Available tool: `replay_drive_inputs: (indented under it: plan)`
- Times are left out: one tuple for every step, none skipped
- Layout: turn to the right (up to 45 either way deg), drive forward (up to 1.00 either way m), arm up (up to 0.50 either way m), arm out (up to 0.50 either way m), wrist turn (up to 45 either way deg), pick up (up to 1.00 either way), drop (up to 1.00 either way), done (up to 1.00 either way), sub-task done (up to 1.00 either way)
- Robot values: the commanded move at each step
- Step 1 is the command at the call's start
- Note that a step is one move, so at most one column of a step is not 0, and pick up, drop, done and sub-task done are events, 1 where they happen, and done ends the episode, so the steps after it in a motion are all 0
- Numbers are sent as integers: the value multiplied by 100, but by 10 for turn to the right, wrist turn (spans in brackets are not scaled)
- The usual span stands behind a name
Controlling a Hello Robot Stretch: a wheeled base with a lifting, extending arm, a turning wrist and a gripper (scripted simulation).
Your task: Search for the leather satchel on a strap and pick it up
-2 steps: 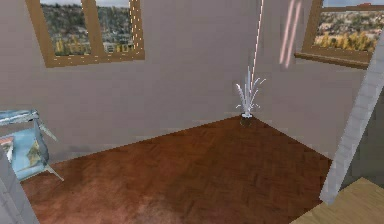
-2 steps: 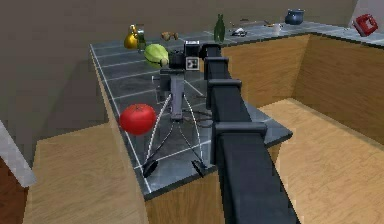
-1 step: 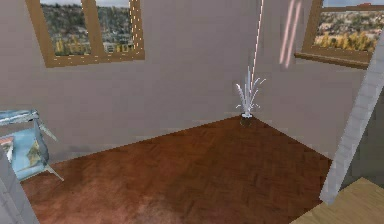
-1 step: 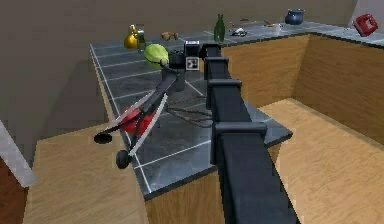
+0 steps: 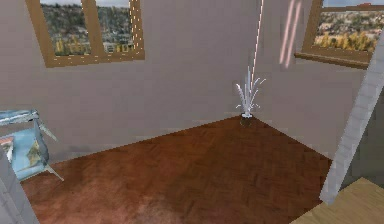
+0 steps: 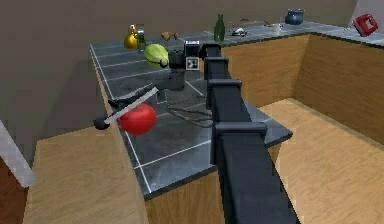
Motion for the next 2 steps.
replay_drive_inputs:
  plan:
    - [0,0,0,0,450,0,0,0,0]
    - [0,0,0,0,450,0,0,0,0]
